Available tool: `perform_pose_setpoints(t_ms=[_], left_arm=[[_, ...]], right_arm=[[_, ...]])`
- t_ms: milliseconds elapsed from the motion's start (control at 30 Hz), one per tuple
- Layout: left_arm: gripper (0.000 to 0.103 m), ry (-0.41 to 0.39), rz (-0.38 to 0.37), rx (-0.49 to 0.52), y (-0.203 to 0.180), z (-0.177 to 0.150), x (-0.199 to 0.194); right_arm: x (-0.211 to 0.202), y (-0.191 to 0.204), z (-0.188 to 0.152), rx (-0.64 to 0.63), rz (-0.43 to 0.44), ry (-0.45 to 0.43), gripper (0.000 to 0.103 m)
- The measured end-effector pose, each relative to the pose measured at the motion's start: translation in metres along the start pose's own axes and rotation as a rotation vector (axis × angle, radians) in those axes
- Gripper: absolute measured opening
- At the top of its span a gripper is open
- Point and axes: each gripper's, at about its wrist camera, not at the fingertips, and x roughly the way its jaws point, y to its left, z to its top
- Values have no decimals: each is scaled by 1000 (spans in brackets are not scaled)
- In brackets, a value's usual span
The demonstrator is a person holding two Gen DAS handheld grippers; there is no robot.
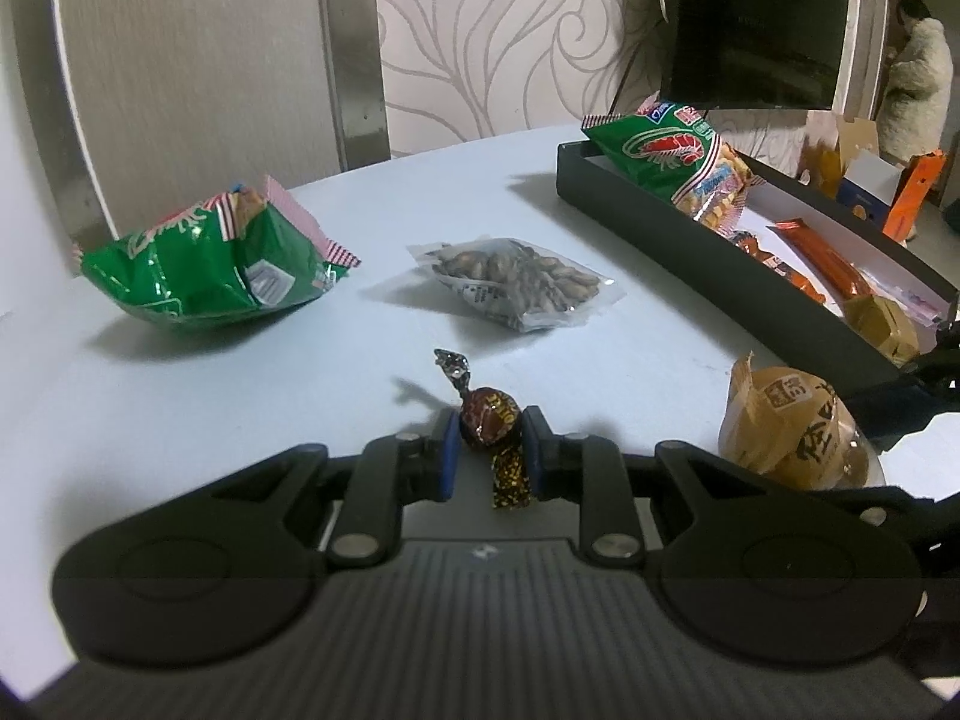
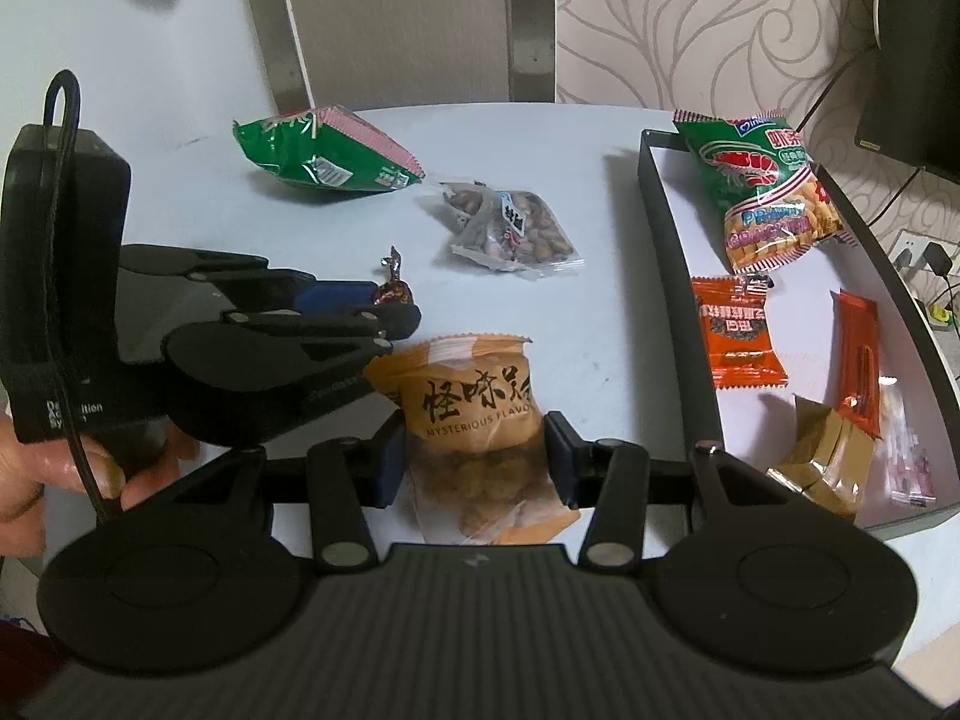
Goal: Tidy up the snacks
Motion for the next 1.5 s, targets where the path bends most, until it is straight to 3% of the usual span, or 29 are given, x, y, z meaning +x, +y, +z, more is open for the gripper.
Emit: perform_pose_setpoints(t_ms=[1500], left_arm=[[25, -23, 59, 7, -12, 13, -9]], right_arm=[[-30, -4, -3, 42, 63, -85, 52]])
